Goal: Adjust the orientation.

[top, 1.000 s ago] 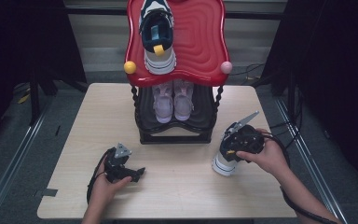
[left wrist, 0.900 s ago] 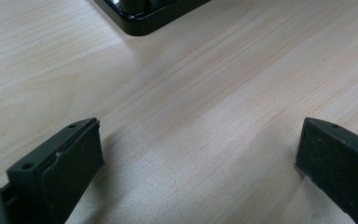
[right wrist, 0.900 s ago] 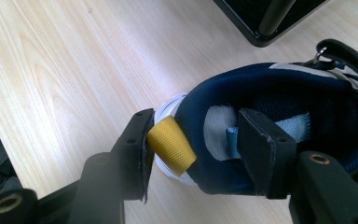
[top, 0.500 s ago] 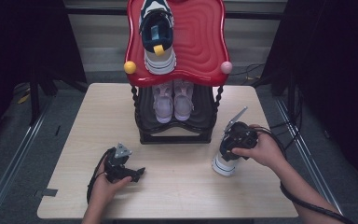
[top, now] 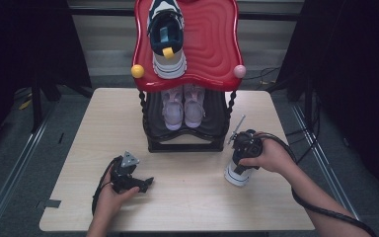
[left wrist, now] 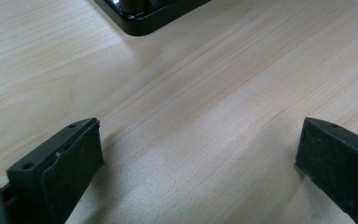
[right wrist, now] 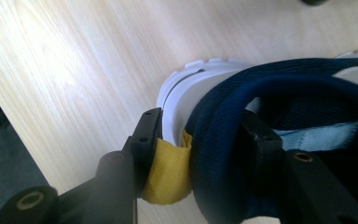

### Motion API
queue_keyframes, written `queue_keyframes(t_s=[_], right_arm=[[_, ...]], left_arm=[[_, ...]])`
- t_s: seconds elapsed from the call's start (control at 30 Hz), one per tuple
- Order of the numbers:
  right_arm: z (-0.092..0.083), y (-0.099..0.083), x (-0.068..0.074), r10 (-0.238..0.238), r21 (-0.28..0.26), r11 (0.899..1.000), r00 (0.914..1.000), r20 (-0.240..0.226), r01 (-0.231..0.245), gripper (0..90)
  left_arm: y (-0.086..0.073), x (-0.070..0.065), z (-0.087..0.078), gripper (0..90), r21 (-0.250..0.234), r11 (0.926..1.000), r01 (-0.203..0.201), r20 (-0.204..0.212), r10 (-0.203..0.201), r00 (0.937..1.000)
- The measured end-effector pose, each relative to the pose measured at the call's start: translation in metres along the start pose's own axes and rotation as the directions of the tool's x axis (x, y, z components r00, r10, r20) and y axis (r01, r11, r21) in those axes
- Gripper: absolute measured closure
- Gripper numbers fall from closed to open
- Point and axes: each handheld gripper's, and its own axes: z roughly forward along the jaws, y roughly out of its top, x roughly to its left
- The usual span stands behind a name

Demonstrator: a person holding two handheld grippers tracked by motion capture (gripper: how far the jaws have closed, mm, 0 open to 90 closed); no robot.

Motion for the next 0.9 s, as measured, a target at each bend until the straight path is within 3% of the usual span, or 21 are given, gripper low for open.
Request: queue_keyframes(t_s=[0.07, 0.1, 0.13, 0.33, 0.43, 0.57, 0.67, 0.7, 0.9], right_arm=[[0.004, 0.002, -0.001, -0.025, 0.029, 0.999, 0.9996, -0.016, 0.025, 57.1], [0.005, 0.003, 0.001, -0.012, 0.034, 0.999, 0.9996, -0.026, 0.013, 57.3], [0.006, 0.003, 0.0, -0.029, 0.047, 0.998, 0.9995, -0.015, 0.03, 58.3], [0.012, 0.003, -0.002, -0.045, 0.055, 0.997, 0.9986, -0.028, 0.047, 60.9], [0.013, 0.004, 0.0, -0.031, 0.065, 0.997, 0.9988, -0.039, 0.033, 60.8], [0.017, 0.006, -0.002, -0.064, 0.077, 0.995, 0.9972, -0.039, 0.067, 61.2], [0.018, 0.007, 0.001, -0.041, 0.083, 0.995, 0.9976, -0.056, 0.046, 62.7], [0.019, 0.007, 0.0, -0.062, 0.083, 0.994, 0.9969, -0.048, 0.066, 63.2], [0.019, 0.009, 0.001, -0.074, 0.09, 0.993, 0.996, -0.05, 0.078, 65.4]], left_arm=[[0.0, 0.0, 0.0, 0.0, 0.0, 1.0, 0.0, 0.0, 0.0, 1.0], [0.0, 0.0, 0.0, 0.0, 0.0, 1.0, 0.0, 0.0, 0.0, 1.0], [0.0, 0.0, 0.0, 0.0, 0.0, 1.0, 0.0, 0.0, 0.0, 1.0], [0.0, 0.0, 0.0, 0.0, 0.0, 1.0, 0.0, 0.0, 0.0, 1.0], [0.0, 0.0, 0.0, 0.0, 0.0, 1.0, 0.0, 0.0, 0.0, 1.0], [0.0, 0.0, 0.0, 0.0, 0.0, 1.0, 0.0, 0.0, 0.0, 1.0], [0.0, 0.0, 0.0, 0.0, 0.0, 1.0, 0.0, 0.0, 0.0, 1.0], [0.0, 0.0, 0.0, 0.0, 0.0, 1.0, 0.0, 0.0, 0.0, 1.0], [0.0, 0.0, 0.0, 0.0, 0.0, 1.0, 0.0, 0.0, 0.0, 1.0]])
